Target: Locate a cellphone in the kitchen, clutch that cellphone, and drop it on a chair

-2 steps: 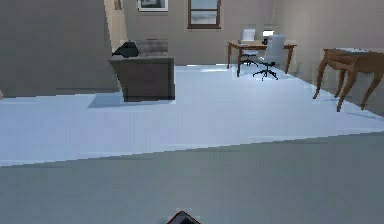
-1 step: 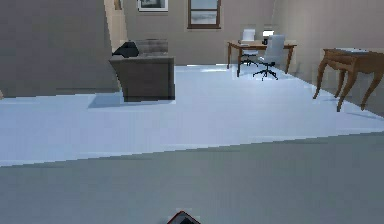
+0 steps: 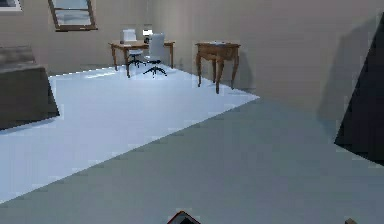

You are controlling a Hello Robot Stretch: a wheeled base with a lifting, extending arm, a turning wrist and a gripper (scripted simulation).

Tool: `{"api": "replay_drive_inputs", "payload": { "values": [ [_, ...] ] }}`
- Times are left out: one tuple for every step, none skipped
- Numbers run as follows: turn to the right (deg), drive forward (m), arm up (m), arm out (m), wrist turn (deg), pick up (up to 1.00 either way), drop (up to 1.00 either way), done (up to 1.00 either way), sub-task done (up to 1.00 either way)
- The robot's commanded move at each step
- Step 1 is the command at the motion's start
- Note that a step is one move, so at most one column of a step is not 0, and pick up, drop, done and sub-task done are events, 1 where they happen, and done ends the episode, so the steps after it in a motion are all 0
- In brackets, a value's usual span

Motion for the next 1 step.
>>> {"api": "replay_drive_inputs", "payload": {
  "values": [
    [45.0, 0.0, 0.0, 0.0, 0.0, 0.0, 0.0, 0.0, 0.0]
  ]
}}
